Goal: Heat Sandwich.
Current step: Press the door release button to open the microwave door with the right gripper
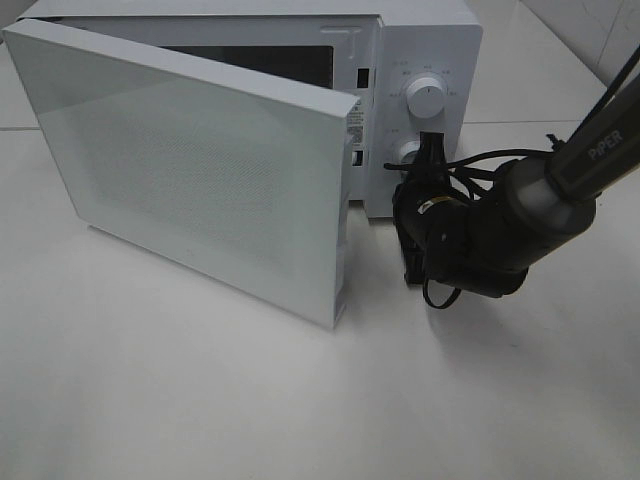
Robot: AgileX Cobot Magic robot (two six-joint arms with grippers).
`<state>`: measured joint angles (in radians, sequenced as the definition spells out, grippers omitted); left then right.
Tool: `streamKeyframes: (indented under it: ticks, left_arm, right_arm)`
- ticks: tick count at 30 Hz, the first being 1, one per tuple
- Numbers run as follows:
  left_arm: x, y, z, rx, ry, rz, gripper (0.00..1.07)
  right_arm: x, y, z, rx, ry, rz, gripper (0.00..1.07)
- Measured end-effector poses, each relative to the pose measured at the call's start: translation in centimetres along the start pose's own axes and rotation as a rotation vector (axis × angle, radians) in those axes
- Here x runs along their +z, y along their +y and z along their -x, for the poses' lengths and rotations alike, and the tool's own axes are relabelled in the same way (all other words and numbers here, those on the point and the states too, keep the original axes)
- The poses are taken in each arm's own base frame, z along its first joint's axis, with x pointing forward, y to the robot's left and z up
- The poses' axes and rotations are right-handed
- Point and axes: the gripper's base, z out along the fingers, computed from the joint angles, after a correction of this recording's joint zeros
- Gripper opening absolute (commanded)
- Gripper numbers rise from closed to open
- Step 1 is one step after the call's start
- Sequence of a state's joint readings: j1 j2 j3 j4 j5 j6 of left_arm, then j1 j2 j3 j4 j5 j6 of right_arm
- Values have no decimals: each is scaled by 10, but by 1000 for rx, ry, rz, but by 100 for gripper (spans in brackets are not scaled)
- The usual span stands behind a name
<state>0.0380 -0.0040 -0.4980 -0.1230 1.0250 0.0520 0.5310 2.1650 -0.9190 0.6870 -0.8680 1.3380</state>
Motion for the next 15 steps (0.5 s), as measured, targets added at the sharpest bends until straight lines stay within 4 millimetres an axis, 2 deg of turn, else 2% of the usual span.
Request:
streamKeyframes:
  ticks: [15]
  left_arm:
    - [0, 0, 0, 0, 0, 0, 103]
  right_arm:
    - [2, -1, -2, 5, 11, -35, 1]
